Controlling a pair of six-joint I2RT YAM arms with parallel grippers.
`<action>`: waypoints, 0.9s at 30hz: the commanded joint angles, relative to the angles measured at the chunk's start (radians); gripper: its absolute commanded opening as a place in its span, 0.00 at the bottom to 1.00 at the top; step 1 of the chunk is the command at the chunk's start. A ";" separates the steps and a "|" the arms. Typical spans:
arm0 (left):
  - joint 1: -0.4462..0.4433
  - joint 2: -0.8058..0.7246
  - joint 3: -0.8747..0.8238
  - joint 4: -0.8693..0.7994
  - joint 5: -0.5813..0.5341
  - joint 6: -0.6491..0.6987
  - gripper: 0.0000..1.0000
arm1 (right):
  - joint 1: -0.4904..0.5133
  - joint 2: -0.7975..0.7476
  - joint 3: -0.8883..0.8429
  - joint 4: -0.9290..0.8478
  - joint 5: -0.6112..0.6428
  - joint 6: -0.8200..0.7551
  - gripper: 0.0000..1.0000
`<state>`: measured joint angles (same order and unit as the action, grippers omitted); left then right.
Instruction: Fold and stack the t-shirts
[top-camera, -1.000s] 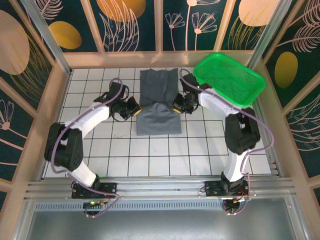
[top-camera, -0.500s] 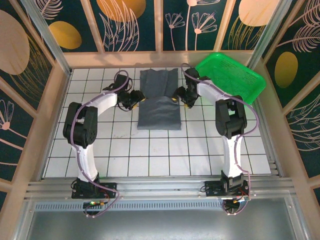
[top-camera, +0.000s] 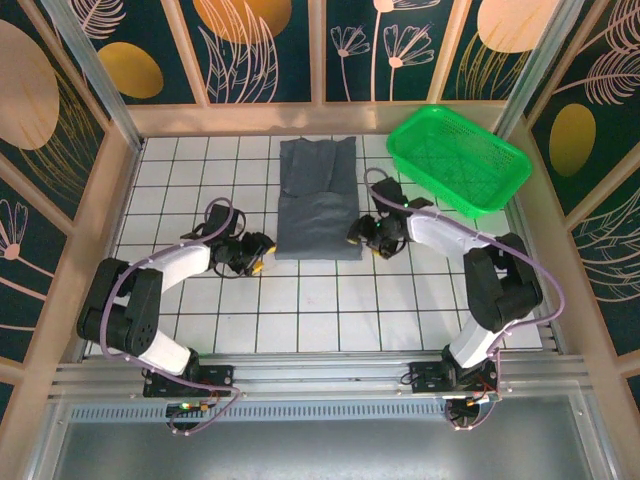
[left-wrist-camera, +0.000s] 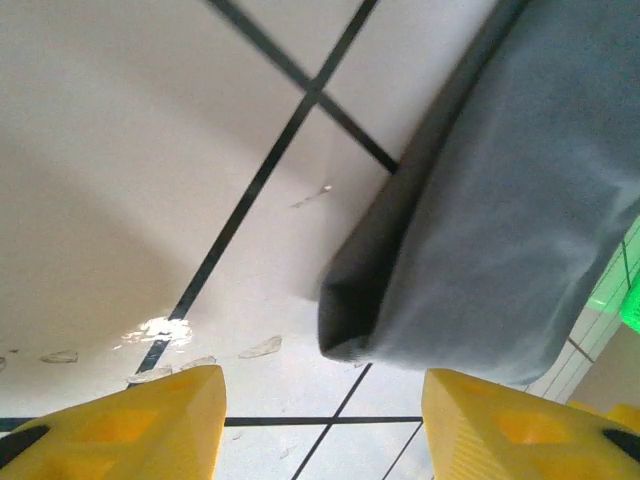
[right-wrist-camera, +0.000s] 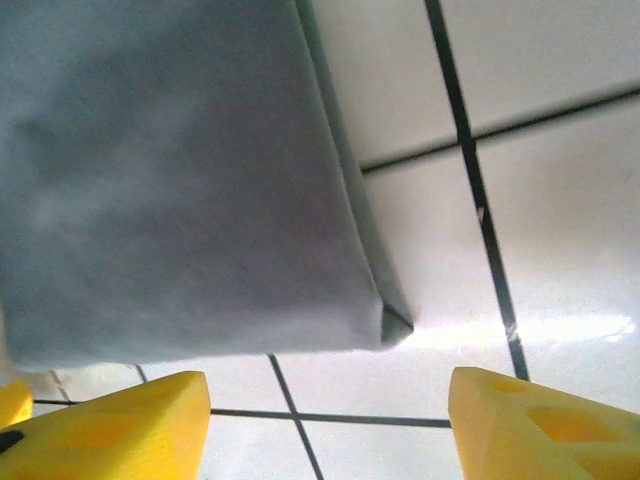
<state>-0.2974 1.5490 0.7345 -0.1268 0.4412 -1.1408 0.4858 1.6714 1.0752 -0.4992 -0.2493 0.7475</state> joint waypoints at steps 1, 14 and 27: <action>-0.014 0.031 0.005 0.146 0.048 -0.097 0.54 | 0.012 0.021 -0.038 0.094 -0.042 0.082 0.62; -0.082 0.180 0.075 0.196 0.054 -0.109 0.39 | 0.010 0.161 -0.008 0.109 -0.057 0.119 0.40; -0.082 0.136 0.121 0.059 0.013 0.002 0.00 | 0.019 0.088 -0.002 0.088 0.006 0.120 0.00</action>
<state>-0.3782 1.7439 0.8539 -0.0097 0.4599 -1.1816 0.4957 1.8149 1.0760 -0.3927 -0.2741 0.8715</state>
